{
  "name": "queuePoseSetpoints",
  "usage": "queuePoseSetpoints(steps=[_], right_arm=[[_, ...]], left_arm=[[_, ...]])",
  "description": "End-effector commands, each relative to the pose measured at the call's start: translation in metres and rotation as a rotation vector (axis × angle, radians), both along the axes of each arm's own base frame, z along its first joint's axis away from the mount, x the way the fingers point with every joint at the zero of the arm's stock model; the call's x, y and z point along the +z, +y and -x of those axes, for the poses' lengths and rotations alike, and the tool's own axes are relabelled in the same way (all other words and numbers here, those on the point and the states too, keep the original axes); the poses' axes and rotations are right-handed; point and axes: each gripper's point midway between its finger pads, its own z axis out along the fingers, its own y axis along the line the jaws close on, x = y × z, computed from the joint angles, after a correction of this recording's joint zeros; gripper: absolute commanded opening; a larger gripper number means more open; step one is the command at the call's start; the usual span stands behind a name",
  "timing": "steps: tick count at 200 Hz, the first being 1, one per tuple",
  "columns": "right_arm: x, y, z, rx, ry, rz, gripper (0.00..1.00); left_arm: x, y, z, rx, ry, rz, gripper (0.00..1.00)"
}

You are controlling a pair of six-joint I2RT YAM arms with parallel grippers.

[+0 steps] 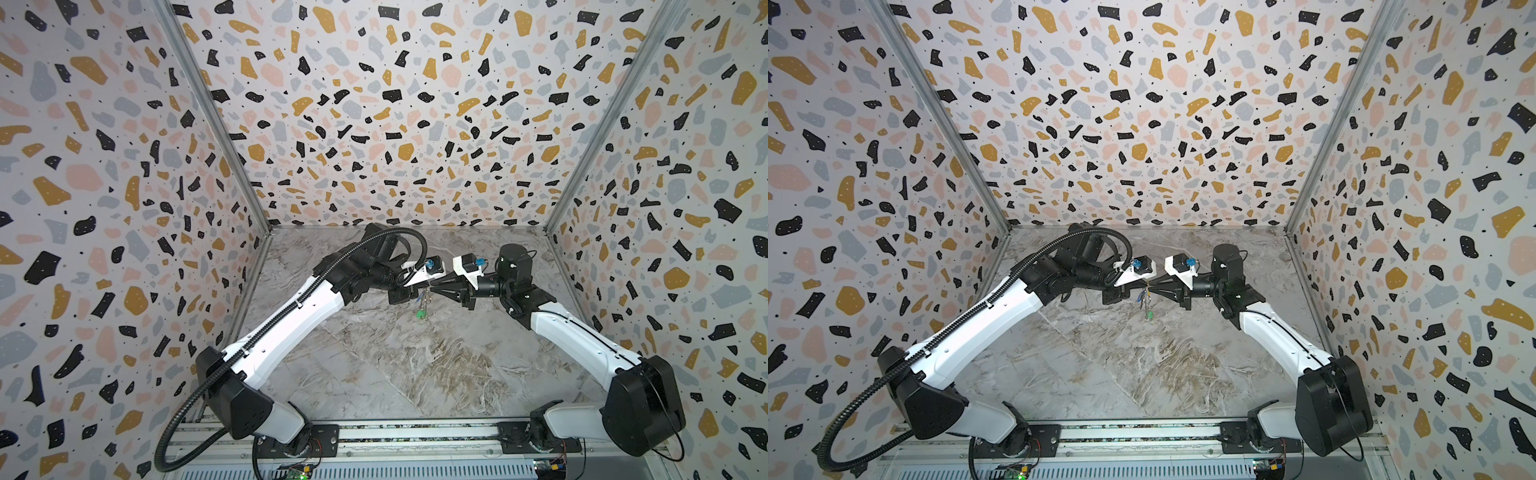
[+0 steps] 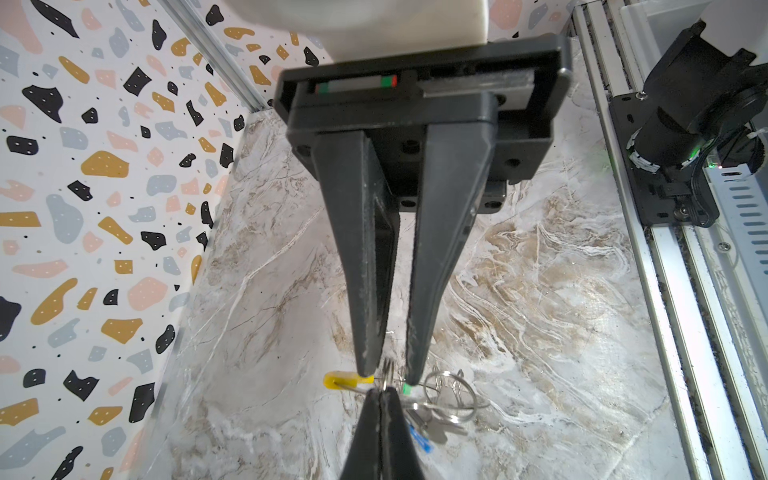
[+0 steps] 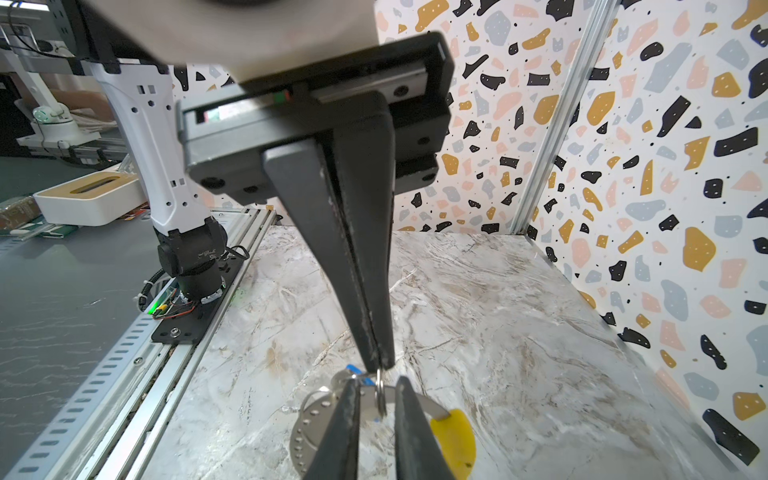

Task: Remove the keys from the keyring

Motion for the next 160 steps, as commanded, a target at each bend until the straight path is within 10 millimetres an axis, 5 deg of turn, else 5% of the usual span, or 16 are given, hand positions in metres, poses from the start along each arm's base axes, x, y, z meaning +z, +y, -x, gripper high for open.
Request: queuePoseSetpoints(steps=[1,160], right_arm=[[0.010,0.002,0.003,0.018,-0.017,-0.019,0.15],[-0.001,0.001,-0.001,-0.006,-0.004,0.012,0.08]], left_arm=[[0.016,-0.004,0.001,-0.019,-0.042,0.021,0.00],[0.022,-0.009,0.005,-0.048,-0.050,0.050,0.00]])
